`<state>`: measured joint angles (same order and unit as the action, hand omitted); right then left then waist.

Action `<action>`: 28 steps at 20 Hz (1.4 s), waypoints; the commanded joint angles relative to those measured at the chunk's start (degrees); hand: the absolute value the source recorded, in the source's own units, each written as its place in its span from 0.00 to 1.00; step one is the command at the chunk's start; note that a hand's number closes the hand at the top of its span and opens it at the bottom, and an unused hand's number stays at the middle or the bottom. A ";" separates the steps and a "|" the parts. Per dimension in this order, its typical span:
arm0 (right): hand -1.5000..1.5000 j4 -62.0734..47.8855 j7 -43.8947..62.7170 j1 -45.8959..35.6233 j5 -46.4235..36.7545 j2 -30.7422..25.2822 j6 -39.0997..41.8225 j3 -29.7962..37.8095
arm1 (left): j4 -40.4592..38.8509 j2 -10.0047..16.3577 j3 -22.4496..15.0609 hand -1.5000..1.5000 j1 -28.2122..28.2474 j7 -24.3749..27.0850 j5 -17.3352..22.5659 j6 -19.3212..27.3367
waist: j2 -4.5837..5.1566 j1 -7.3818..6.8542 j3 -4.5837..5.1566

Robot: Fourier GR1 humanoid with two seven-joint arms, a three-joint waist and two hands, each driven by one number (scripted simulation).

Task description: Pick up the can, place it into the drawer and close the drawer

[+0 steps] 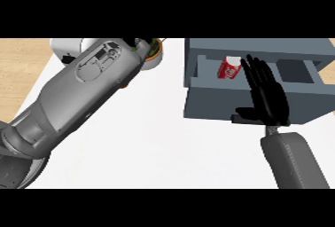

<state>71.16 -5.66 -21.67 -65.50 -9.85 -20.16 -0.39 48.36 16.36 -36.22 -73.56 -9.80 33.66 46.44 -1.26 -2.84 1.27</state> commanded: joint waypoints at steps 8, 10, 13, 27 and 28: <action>0.00 -22.40 -1.06 -11.52 -2.66 2.45 -12.97 5.23 | 10.09 8.16 1.05 0.00 8.42 -2.18 -0.82 -3.06 | 1.90 -1.05 -1.35; 0.00 -25.88 1.10 -15.10 -4.47 3.52 -14.27 5.67 | 11.28 9.09 0.61 0.00 7.76 -5.35 -1.20 -2.42 | 1.83 -1.34 -1.36; 0.00 -32.14 0.46 -20.19 -4.75 2.20 -16.67 7.81 | 14.43 8.90 -0.39 0.00 9.73 -4.91 -2.58 -1.29 | 2.14 -1.77 -1.39; 0.00 -51.43 0.08 -37.25 -4.99 -1.07 -22.76 13.19 | 23.65 12.58 1.19 0.00 21.53 -2.05 -4.84 -2.57 | 3.01 -2.00 -1.36; 0.00 -52.12 -0.46 -37.84 -3.84 -2.63 -21.80 14.39 | 27.59 13.54 -0.68 0.00 20.24 -7.16 -5.63 -0.24 | 2.53 -2.90 -1.45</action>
<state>23.41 -5.41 -54.50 -70.88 -11.45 -42.74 11.97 72.64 28.69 -36.34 -54.69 -15.24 29.01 45.42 0.62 -4.42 0.24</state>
